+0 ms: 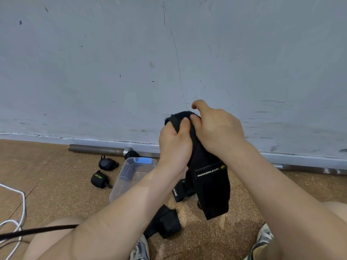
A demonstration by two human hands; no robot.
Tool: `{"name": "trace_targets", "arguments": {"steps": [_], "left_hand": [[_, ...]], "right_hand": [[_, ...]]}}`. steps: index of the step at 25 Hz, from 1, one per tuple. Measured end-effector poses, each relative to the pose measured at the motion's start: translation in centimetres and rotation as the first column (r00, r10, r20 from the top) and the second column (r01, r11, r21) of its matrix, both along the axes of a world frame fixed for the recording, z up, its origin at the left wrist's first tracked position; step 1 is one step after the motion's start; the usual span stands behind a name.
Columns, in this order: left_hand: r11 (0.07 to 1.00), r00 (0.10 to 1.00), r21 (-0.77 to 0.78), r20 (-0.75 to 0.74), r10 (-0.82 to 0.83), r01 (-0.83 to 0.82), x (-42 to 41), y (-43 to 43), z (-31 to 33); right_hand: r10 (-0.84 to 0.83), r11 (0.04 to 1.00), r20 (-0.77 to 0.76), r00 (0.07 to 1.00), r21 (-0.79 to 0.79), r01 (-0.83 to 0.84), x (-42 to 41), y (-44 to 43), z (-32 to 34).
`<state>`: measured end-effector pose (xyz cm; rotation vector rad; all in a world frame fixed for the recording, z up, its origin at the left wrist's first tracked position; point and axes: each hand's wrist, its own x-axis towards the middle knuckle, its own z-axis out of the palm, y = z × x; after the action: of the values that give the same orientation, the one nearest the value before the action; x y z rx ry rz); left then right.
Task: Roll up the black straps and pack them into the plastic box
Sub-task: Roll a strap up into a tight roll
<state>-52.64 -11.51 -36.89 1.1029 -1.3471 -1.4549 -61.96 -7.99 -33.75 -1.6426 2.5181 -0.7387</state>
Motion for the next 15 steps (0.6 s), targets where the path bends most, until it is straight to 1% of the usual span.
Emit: {"name": "trace_targets", "arguments": {"steps": [1,2,3,4,5,6,7,8,9,10,11,12,13,14,15], "left_hand": [[0.999,1.0,-0.037,0.015,0.024,-0.024,0.0,-0.2,0.2],[0.995,0.997,-0.076,0.037,0.064,-0.061,0.1,-0.5,0.6],[0.991,0.992,-0.097,0.069,0.101,-0.094,0.2,-1.0,0.9],[0.99,0.989,-0.09,0.094,0.114,-0.106,0.4,-1.4,1.3],[0.995,0.99,-0.046,0.105,0.097,-0.092,0.4,-1.8,1.5],[0.999,0.992,0.006,0.116,0.053,-0.054,0.5,-1.8,1.8],[0.999,0.99,0.034,0.141,-0.013,0.009,0.7,-1.7,2.1],[0.995,0.977,0.023,0.19,-0.1,0.098,0.9,-1.9,2.2],[0.977,0.935,-0.01,0.292,-0.2,0.212,1.1,-2.0,2.4],[0.937,0.856,-0.073,0.437,-0.277,0.34,1.6,-2.0,2.7],[0.869,0.734,-0.202,0.637,-0.233,0.451,2.1,-1.9,3.0],[0.758,0.603,-0.396,0.797,0.004,0.518,2.6,-1.9,3.4],[0.592,0.541,-0.595,0.788,0.294,0.544,3.0,-2.1,3.9],[0.429,0.593,-0.751,0.66,0.461,0.502,3.3,-2.3,4.5],[0.39,0.679,-0.821,0.567,0.466,0.417,3.7,-2.8,4.9]], "right_hand": [[-0.024,0.999,-0.164,0.986,-0.047,0.017,0.7,0.7,0.4],[-0.018,0.997,-0.222,0.975,-0.081,0.0,1.2,1.3,0.8],[0.018,0.998,-0.209,0.978,-0.061,-0.032,1.7,1.9,1.1],[0.082,0.997,-0.167,0.983,0.017,-0.08,2.0,2.4,1.3],[0.142,0.984,-0.1,0.985,0.121,-0.129,2.2,2.7,1.1],[0.186,0.966,-0.004,0.983,0.186,-0.182,2.2,2.8,0.6],[0.208,0.959,0.101,0.973,0.176,-0.223,2.0,2.8,0.1],[0.204,0.966,0.163,0.965,0.123,-0.225,1.5,2.5,-0.7],[0.193,0.977,0.193,0.962,0.058,-0.208,1.0,2.2,-1.5],[0.177,0.983,0.248,0.953,0.011,-0.185,0.6,1.8,-2.2],[0.159,0.986,0.364,0.918,-0.013,-0.166,0.2,1.5,-2.6],[0.15,0.986,0.524,0.838,-0.016,-0.167,-0.1,1.4,-2.7],[0.147,0.982,0.693,0.706,-0.017,-0.187,-0.4,1.5,-2.5],[0.137,0.979,0.832,0.538,-0.03,-0.203,-0.6,1.6,-2.2],[0.112,0.979,0.92,0.375,-0.038,-0.198,-0.6,1.7,-1.9]]}}
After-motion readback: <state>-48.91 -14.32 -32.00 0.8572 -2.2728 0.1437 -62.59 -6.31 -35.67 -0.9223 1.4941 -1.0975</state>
